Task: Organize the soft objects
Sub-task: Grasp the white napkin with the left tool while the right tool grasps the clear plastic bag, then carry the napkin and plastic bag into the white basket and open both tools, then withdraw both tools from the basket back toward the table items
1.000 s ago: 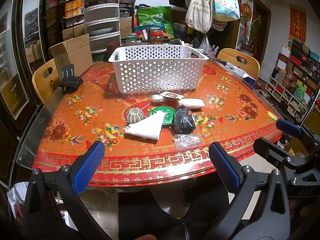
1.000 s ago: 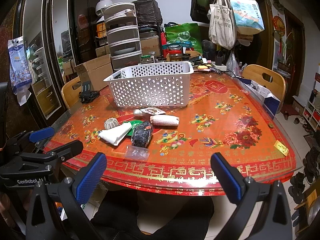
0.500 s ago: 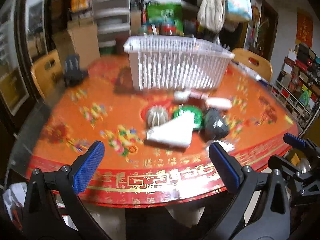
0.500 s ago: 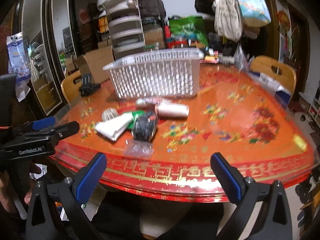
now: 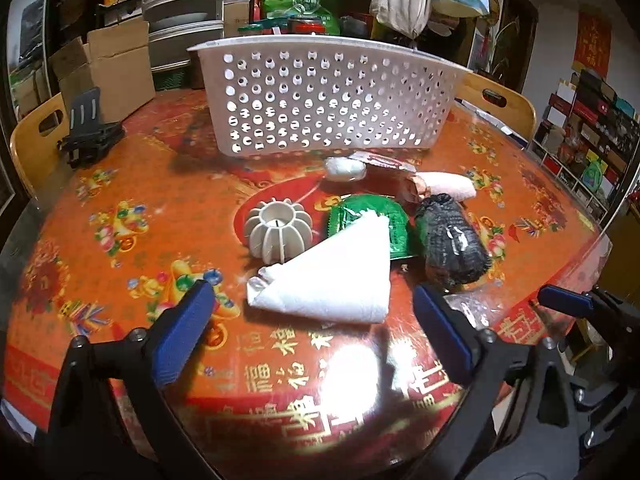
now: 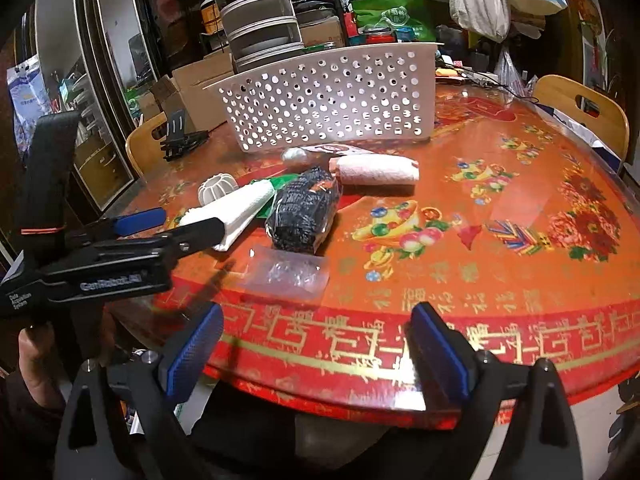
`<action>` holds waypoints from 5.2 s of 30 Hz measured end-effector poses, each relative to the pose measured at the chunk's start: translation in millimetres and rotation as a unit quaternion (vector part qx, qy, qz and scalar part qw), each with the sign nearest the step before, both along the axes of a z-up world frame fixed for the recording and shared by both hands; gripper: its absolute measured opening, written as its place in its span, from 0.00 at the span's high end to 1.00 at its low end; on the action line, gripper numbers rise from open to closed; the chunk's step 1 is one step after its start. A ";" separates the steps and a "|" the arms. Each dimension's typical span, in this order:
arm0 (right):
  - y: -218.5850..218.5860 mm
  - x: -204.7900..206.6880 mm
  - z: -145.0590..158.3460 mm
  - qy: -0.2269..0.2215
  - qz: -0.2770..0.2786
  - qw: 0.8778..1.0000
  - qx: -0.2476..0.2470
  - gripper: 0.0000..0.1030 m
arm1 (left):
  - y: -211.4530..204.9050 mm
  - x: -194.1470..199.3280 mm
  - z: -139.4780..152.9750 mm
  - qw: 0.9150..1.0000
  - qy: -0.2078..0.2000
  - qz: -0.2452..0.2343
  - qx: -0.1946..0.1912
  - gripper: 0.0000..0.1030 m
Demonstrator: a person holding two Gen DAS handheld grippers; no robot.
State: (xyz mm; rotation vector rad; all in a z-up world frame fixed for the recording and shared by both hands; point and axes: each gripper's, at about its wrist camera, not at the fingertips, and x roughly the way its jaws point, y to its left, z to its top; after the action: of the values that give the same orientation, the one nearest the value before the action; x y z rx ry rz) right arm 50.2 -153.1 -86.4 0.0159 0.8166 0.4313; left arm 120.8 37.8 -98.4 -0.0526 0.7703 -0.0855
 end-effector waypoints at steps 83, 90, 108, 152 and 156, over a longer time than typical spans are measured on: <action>-9.4 81.0 117.0 -0.160 0.017 0.987 -0.007 0.52 | 22.2 19.9 114.1 0.993 -0.120 -0.004 -0.023 0.48; -3.3 117.7 145.1 -0.165 0.022 0.986 -0.012 0.52 | 32.0 59.9 146.3 0.992 -0.126 -0.006 -0.024 0.48; 26.7 250.4 170.6 -0.084 0.008 0.996 -0.043 0.52 | 31.7 207.5 181.2 0.999 -0.036 -0.003 -0.013 0.48; 17.2 296.5 140.9 -0.001 -0.008 0.998 -0.061 0.17 | 29.4 243.9 154.0 1.000 0.020 0.014 0.007 0.19; -2.5 242.8 157.5 -0.054 -0.012 0.997 -0.051 0.17 | 32.2 176.3 179.6 0.999 -0.048 0.000 0.016 0.01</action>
State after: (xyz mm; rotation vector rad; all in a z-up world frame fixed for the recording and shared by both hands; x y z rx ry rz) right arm 292.9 -155.6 71.1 -0.0916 0.7301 0.3653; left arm 297.1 70.0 81.2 -0.0187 0.6765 -0.0762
